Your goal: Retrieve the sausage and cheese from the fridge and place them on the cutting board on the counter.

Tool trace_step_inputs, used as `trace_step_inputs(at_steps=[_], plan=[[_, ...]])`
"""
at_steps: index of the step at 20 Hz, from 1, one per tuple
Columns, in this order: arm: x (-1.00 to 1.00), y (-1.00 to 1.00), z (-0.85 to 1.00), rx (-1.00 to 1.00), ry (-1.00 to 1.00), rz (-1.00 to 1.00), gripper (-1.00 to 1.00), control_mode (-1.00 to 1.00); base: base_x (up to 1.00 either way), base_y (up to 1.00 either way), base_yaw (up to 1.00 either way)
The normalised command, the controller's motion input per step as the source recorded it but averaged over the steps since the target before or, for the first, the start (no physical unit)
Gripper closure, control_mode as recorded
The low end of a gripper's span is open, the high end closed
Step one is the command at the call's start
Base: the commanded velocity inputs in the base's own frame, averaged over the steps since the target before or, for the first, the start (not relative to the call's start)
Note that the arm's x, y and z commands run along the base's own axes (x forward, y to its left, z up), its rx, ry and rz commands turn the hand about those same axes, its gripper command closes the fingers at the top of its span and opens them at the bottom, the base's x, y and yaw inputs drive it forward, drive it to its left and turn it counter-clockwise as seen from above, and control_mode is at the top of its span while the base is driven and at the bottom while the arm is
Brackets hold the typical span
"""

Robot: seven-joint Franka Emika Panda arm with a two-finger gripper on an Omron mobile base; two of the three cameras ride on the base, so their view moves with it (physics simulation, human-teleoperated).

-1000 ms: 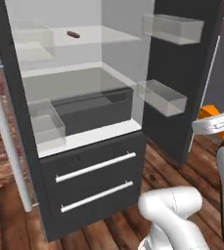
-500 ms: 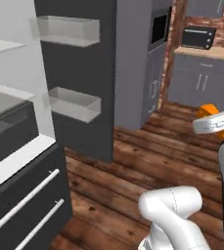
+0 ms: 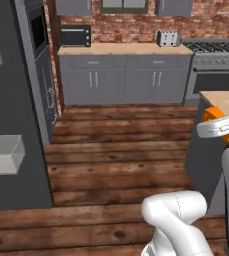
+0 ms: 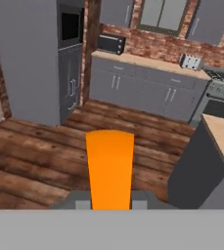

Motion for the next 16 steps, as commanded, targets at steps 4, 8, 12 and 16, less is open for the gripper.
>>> trace_step_inputs(at_steps=[4,8,12,16], plan=[[0.00,0.00,0.00,0.00,0.00,0.00,1.00,1.00,0.99,0.00,-0.43],[0.00,0.00,0.00,0.00,0.00,0.00,1.00,1.00,1.00,0.37,-0.28],[0.00,0.00,0.00,0.00,0.00,0.00,1.00,1.00,1.00,0.56,-0.21],[0.00,0.00,0.00,0.00,0.00,0.00,1.00,1.00,1.00,0.58,-0.16]])
